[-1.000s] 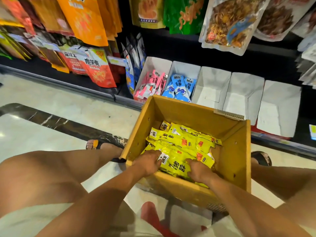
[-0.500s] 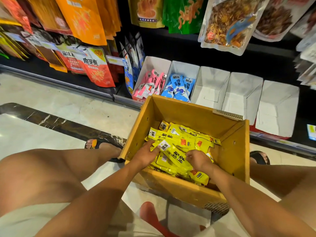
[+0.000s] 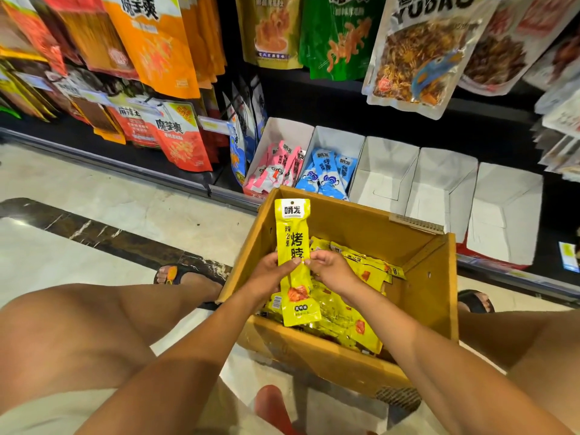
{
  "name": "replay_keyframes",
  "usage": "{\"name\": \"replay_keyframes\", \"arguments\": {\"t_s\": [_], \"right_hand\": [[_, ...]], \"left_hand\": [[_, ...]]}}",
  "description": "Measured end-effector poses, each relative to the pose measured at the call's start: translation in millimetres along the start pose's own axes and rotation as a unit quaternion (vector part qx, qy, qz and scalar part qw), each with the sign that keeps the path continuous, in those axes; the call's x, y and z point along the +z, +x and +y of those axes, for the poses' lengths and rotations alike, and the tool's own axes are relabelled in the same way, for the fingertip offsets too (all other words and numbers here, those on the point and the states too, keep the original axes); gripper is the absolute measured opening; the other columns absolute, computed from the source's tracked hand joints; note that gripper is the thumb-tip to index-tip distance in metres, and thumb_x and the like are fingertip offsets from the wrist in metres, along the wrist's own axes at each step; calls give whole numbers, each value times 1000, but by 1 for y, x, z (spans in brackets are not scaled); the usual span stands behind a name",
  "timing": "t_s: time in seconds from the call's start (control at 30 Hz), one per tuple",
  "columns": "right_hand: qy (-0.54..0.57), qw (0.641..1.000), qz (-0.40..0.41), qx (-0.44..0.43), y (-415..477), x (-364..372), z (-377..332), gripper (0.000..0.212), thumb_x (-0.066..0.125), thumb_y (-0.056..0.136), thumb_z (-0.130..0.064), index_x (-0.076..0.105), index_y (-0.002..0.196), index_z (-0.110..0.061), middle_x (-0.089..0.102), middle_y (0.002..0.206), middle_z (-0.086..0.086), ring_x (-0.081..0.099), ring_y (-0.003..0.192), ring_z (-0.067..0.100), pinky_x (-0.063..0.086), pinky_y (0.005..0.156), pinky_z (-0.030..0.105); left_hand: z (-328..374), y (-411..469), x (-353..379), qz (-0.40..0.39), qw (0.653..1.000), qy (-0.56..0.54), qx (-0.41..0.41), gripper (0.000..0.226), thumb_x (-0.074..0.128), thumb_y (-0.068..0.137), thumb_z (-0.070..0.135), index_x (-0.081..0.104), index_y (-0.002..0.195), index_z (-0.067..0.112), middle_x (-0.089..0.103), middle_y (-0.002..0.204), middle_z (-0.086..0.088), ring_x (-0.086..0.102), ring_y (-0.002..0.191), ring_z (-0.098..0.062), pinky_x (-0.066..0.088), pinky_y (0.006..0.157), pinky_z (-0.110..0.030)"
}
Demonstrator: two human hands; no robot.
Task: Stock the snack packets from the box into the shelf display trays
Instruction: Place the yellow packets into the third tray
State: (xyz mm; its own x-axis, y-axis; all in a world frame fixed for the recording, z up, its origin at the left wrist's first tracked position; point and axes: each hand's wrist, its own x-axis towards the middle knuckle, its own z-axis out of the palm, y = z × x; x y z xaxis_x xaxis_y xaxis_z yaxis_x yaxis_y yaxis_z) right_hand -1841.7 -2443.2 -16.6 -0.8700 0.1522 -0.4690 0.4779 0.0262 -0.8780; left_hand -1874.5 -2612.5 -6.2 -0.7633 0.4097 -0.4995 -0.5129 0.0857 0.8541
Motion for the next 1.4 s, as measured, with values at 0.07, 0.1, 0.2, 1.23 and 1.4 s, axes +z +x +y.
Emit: {"name": "replay_keyframes", "arguments": {"t_s": [0.07,0.1,0.2,1.23,1.4], "right_hand": [[4,1000,-4,4,1,4,0,14,63,98,-14,66,112,-12,67,89,-3,60,77,6,48,69,17],[-3,1000,4,7,4,2,1,16,62,99,-15,68,113,-11,69,93,0,62,79,9,49,67,16],[-44,998,43,14,9,-11,11,13,61,99,-20,72,104,-20,72,102,-1,66,80,10,54,72,31],[-194,980,26,-36,14,-93,-20,17,62,97,-5,61,80,-10,52,66,-4,44,55,-1,34,55,26],[-109,990,40,-81,17,-124,-105,19,62,97,-6,57,80,-12,53,76,15,46,68,21,38,55,25]], "left_hand": [[-2,5,-4,31,999,12,20,20,68,97,11,71,114,21,78,112,-4,74,93,-15,59,76,-31],[-4,8,-7,45,998,23,26,21,68,97,9,71,113,22,78,112,-3,74,95,-16,59,81,-35],[-9,13,-18,94,995,26,30,22,67,97,7,70,114,20,77,113,-4,73,105,-24,57,96,-45],[46,19,-5,86,988,122,47,21,59,103,13,68,119,23,75,113,2,72,104,-17,58,88,-33],[107,37,12,56,983,153,86,26,55,104,8,64,128,8,73,122,-11,70,105,-24,57,88,-31]]}}
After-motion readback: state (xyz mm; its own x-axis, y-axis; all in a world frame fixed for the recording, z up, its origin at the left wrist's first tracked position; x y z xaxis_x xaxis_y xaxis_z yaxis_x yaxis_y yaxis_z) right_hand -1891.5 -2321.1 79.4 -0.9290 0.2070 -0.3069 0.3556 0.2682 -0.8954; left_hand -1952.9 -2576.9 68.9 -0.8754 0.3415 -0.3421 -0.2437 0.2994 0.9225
